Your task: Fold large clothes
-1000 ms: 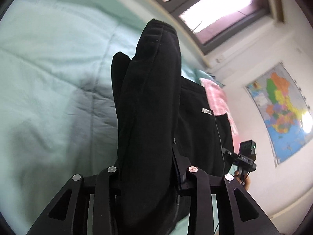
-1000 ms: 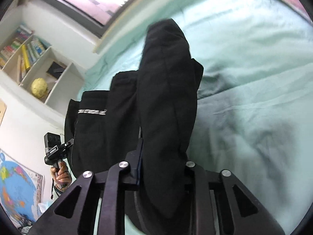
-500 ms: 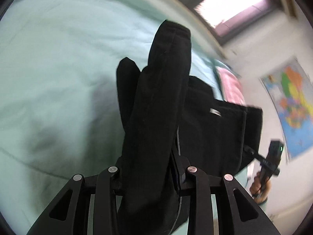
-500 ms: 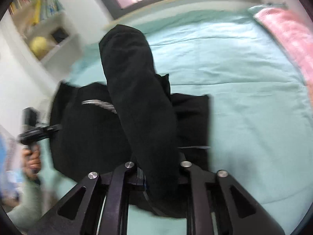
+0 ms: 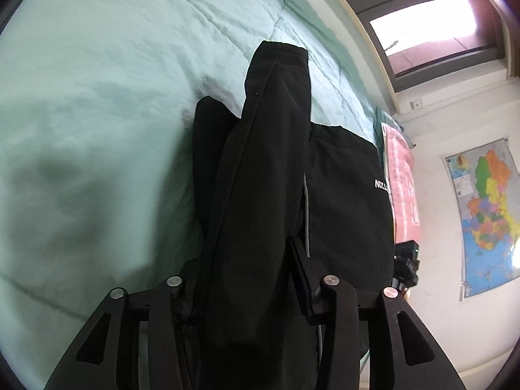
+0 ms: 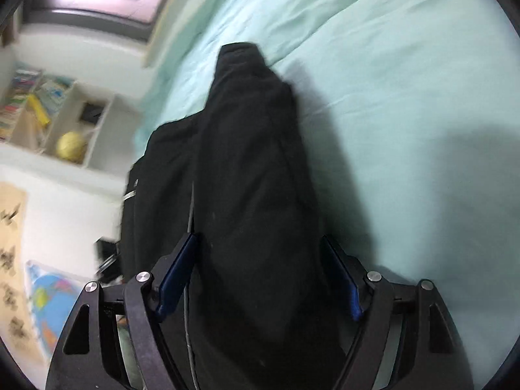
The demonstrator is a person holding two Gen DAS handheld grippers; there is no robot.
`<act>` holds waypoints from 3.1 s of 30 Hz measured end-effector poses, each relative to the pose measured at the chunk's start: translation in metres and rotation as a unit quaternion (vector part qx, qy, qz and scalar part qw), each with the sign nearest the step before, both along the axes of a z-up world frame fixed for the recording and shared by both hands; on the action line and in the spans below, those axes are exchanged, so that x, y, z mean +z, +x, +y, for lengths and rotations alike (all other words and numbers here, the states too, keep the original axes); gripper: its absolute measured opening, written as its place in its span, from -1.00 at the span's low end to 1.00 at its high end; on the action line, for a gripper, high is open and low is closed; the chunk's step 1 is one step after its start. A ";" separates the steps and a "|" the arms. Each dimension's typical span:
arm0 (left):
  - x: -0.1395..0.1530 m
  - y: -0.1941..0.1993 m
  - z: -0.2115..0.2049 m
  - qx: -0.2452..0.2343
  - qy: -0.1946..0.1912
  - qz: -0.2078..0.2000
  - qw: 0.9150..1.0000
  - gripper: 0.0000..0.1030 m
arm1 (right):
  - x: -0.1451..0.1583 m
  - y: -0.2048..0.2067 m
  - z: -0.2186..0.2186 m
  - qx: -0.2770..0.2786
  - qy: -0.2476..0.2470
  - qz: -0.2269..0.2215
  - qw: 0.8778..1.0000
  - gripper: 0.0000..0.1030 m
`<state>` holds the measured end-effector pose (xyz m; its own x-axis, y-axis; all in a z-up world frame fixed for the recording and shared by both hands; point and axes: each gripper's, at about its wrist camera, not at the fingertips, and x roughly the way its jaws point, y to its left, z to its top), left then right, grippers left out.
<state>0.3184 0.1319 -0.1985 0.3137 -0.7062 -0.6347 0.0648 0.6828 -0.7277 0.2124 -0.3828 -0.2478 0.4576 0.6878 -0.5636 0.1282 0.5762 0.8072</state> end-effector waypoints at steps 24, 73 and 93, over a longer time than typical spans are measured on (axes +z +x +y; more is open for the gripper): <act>0.125 -0.053 -0.036 -0.054 -0.093 -0.120 0.987 -0.51 | 0.163 -0.025 0.069 0.004 -0.163 -0.173 0.971 -0.31; 0.113 -0.100 -0.126 0.003 0.248 -0.175 0.953 0.18 | 0.104 -0.060 0.164 -0.130 -0.338 0.004 0.932 0.40; 0.251 -0.277 -0.142 0.041 0.264 -0.343 0.901 0.56 | 0.279 -0.172 0.263 -0.147 -0.440 -0.135 0.876 0.72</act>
<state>0.0411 -0.0098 0.0521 0.7968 -0.3190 -0.5132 0.3087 0.9450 -0.1082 0.0403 -0.1196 0.0309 0.7398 -0.1280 -0.6606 0.2480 0.9645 0.0908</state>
